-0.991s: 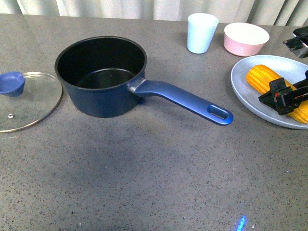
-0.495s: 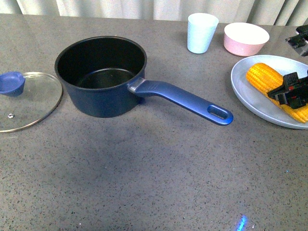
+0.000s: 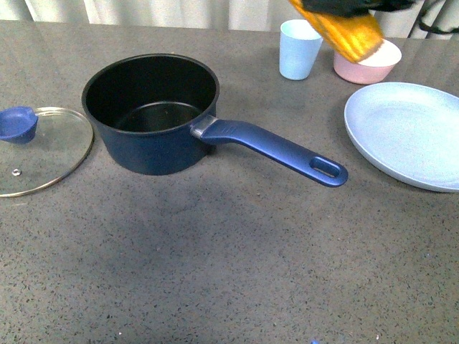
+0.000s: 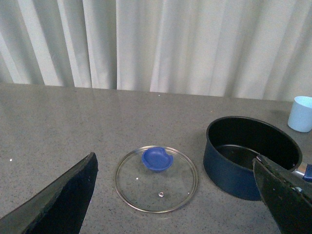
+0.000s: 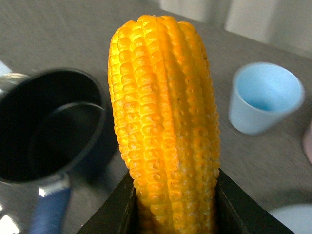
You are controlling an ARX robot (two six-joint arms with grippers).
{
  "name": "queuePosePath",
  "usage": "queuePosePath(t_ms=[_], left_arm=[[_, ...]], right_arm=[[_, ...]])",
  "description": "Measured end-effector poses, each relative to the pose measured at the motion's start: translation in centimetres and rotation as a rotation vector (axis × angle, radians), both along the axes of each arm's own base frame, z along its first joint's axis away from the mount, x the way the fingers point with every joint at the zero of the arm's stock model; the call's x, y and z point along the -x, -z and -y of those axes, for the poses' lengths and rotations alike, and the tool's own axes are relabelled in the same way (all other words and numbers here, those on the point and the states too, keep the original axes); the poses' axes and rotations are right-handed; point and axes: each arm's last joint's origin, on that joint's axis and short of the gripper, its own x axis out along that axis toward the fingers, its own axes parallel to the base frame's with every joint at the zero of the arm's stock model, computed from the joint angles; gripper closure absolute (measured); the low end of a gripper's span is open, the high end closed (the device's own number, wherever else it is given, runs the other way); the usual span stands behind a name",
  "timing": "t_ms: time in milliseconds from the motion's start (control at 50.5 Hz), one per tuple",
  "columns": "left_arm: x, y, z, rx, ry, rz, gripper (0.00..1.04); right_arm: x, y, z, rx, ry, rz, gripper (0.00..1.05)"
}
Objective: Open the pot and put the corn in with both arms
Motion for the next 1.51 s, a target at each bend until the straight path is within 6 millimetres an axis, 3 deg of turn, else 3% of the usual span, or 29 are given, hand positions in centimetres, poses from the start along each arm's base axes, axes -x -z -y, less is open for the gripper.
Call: queuePosePath(t_ms=[198, 317, 535, 991, 1228, 1308, 1506], left_arm=[[0.0, 0.0, 0.0, 0.000, 0.000, 0.000, 0.09], [0.0, 0.0, 0.0, 0.000, 0.000, 0.000, 0.09], [0.0, 0.0, 0.0, 0.000, 0.000, 0.000, 0.09], [0.0, 0.0, 0.0, 0.000, 0.000, 0.000, 0.09], [0.0, 0.0, 0.0, 0.000, 0.000, 0.000, 0.09], [0.0, 0.0, 0.0, 0.000, 0.000, 0.000, 0.09], [0.0, 0.0, 0.0, 0.000, 0.000, 0.000, 0.09]], right_arm=[[-0.9, -0.9, -5.9, -0.040, -0.100, -0.001, 0.72], [-1.5, 0.1, -9.4, -0.029, -0.147, -0.037, 0.71], [-2.4, 2.5, -13.4, 0.001, -0.199, -0.095, 0.71], [-3.2, 3.4, -17.1, 0.019, -0.247, -0.109, 0.69], [-3.1, 4.3, -17.9, 0.036, -0.250, -0.121, 0.37], [-3.1, 4.3, -17.9, 0.036, -0.247, -0.118, 0.22], [-2.9, 5.1, -17.4, 0.037, -0.234, -0.124, 0.16]])
